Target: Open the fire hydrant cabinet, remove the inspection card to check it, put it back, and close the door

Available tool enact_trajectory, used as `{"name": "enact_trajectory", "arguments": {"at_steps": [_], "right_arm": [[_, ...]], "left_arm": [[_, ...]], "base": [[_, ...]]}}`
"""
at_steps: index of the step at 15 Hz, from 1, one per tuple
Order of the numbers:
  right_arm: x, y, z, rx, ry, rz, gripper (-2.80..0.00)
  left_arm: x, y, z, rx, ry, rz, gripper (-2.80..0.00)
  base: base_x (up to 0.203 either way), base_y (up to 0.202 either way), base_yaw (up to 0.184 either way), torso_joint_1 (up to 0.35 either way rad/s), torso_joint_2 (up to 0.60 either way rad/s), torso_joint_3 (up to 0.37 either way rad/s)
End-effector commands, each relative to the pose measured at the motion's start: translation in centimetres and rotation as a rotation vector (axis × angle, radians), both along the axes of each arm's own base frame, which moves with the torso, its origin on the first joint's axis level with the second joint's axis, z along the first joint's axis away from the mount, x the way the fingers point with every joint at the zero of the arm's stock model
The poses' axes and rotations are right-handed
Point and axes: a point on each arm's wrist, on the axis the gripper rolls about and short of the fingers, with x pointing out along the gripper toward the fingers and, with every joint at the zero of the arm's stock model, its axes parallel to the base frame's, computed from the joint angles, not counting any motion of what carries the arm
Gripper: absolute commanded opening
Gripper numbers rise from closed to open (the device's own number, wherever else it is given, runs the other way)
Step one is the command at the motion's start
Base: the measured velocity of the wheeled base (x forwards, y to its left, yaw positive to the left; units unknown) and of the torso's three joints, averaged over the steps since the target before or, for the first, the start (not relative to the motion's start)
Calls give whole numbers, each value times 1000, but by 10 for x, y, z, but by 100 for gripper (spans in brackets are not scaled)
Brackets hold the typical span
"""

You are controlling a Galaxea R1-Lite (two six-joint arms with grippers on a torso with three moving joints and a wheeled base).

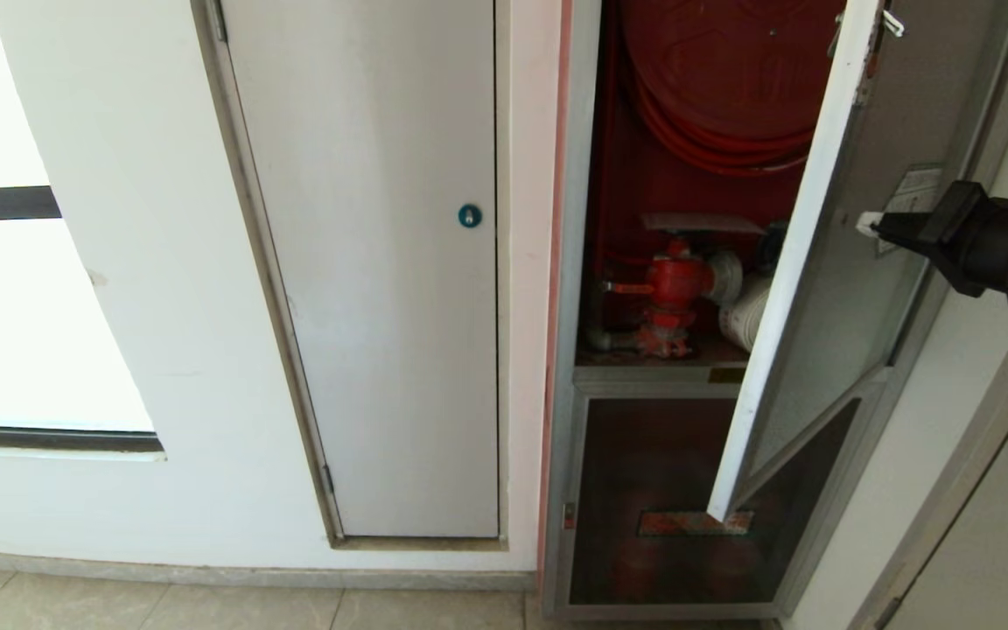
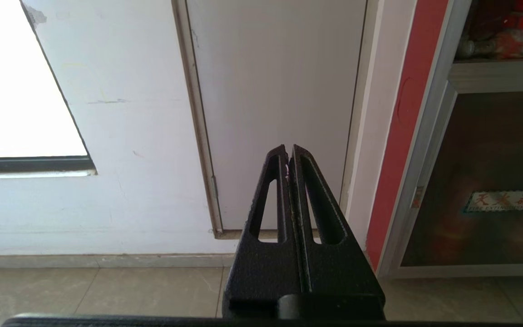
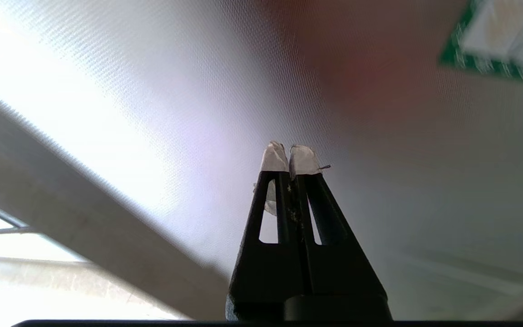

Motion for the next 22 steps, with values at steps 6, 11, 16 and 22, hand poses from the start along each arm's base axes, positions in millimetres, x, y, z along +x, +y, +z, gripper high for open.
{"name": "enact_trajectory", "arguments": {"at_steps": [6, 11, 16, 22], "right_arm": [[102, 8, -26, -19, 53, 25, -280], [166, 4, -61, -21, 56, -15, -280], [203, 1, -71, -28, 2, -56, -280], [203, 5, -67, -27, 21, -75, -280]], "left_arm": [[2, 0, -6, 1, 24, 0, -280], [2, 0, -7, 1, 25, 0, -280], [2, 0, -7, 1, 25, 0, -280], [2, 0, -6, 1, 24, 0, -280]], "base": [[0, 0, 0, 0, 0, 0], [0, 0, 0, 0, 0, 0], [0, 0, 0, 0, 0, 0], [0, 0, 0, 0, 0, 0]]}}
